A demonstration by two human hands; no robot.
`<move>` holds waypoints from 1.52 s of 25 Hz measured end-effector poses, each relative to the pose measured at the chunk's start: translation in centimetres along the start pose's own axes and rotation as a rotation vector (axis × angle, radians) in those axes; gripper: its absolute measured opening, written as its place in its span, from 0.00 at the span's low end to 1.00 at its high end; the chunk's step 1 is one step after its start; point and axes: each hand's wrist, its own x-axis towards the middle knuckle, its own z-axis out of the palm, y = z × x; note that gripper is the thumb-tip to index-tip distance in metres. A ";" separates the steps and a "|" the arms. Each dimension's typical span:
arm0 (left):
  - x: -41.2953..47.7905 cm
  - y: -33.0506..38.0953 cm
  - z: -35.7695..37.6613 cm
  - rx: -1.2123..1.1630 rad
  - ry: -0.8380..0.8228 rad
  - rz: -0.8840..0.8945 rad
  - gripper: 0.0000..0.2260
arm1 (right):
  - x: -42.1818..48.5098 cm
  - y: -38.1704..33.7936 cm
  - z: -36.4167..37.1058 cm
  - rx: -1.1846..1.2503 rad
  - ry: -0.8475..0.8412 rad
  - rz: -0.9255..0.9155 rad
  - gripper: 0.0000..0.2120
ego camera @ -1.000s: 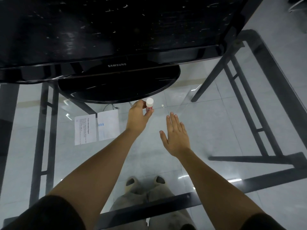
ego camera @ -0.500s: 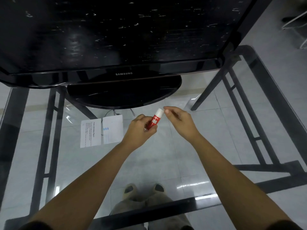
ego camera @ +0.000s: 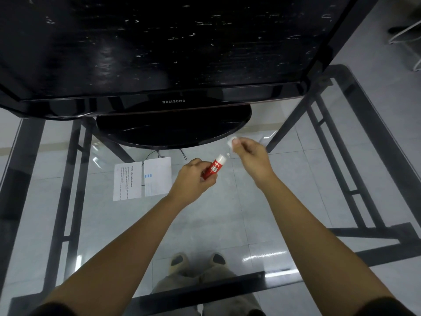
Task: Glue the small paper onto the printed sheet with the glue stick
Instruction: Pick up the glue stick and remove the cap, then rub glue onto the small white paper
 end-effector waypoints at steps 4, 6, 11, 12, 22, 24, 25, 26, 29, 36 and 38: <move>-0.9 -1.2 0.0 0.014 0.002 -0.064 0.12 | 1.4 0.8 -1.3 -0.105 0.131 -0.060 0.12; -0.9 -1.1 -0.2 -0.009 0.030 -0.072 0.11 | 1.2 2.4 -0.9 -0.169 0.080 -0.055 0.16; -0.4 -0.9 -0.7 -0.024 0.050 -0.076 0.11 | 1.1 6.2 0.3 -0.353 0.046 -0.087 0.13; -0.4 -1.0 -0.8 -0.023 0.048 -0.079 0.11 | 1.2 6.6 0.4 -0.385 0.049 -0.086 0.13; -0.8 -1.2 -1.1 -0.059 0.062 -0.093 0.13 | 1.5 7.8 0.5 -0.429 0.048 -0.014 0.29; -0.8 -0.9 -1.5 -0.083 0.071 -0.092 0.13 | 1.0 6.9 0.0 -0.395 0.072 -0.022 0.29; -0.8 -0.6 -1.9 -0.106 0.081 -0.088 0.14 | 0.6 6.0 -0.1 -0.383 0.100 -0.057 0.26; -0.9 -0.3 -2.2 -0.131 0.094 -0.083 0.14 | 0.1 4.9 -0.2 -0.372 0.124 -0.111 0.22; -1.2 0.8 -3.6 -0.221 0.133 -0.114 0.18 | -1.7 0.8 0.5 -0.252 0.058 -0.185 0.14; -3.0 2.9 -6.5 -0.393 0.215 -0.080 0.16 | -5.1 -4.7 2.6 0.038 -0.152 -0.039 0.14; -3.5 3.1 -6.8 -0.392 0.220 -0.057 0.15 | -5.6 -5.3 3.1 0.100 -0.166 -0.022 0.14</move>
